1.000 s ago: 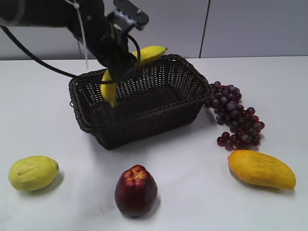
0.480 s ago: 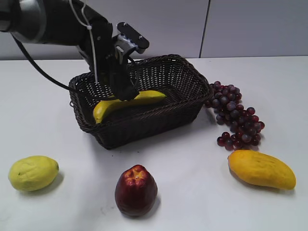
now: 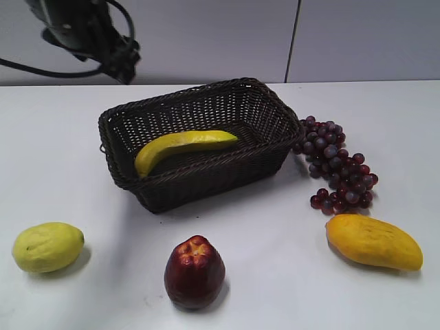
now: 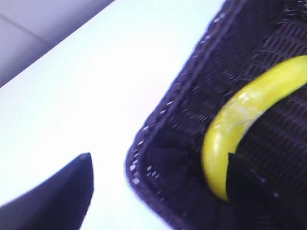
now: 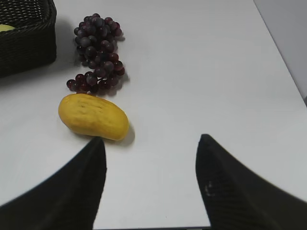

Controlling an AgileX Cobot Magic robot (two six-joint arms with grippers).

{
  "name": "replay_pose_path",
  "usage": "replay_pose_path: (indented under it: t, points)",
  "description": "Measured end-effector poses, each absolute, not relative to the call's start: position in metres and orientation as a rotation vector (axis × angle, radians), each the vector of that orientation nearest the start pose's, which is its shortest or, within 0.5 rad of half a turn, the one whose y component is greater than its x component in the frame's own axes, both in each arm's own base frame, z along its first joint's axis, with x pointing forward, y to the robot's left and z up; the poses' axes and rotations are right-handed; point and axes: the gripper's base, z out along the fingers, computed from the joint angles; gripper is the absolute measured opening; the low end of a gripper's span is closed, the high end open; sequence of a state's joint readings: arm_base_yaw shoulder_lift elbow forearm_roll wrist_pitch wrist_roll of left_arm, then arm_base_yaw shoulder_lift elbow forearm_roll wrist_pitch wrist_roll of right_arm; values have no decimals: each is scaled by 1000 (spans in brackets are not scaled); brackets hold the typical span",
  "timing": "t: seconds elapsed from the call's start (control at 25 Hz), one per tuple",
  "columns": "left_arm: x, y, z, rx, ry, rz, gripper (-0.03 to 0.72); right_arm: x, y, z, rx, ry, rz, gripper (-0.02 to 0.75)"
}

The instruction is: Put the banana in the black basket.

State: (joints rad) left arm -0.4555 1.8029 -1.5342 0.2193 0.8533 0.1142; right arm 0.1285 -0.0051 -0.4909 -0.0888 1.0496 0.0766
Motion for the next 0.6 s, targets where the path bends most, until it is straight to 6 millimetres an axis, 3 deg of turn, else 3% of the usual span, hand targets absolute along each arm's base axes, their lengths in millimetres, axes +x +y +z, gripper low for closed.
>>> replay_pose_path:
  t: [0.16,0.36,0.44,0.6]
  points:
    - [364,-104,309,647,2563,174,639,-3,-8,276,-50,2034,23,482]
    - [357,-39,306,370,2815,130,609,-3,-8,276,-50,2034,23,482]
    - [356,-20,305,259,2861,64,593,-3,-8,276,-50,2034,23,482]
    - [352,-7,307,172,2875,-1,582,-3,-8,276,-50,2034,23,482]
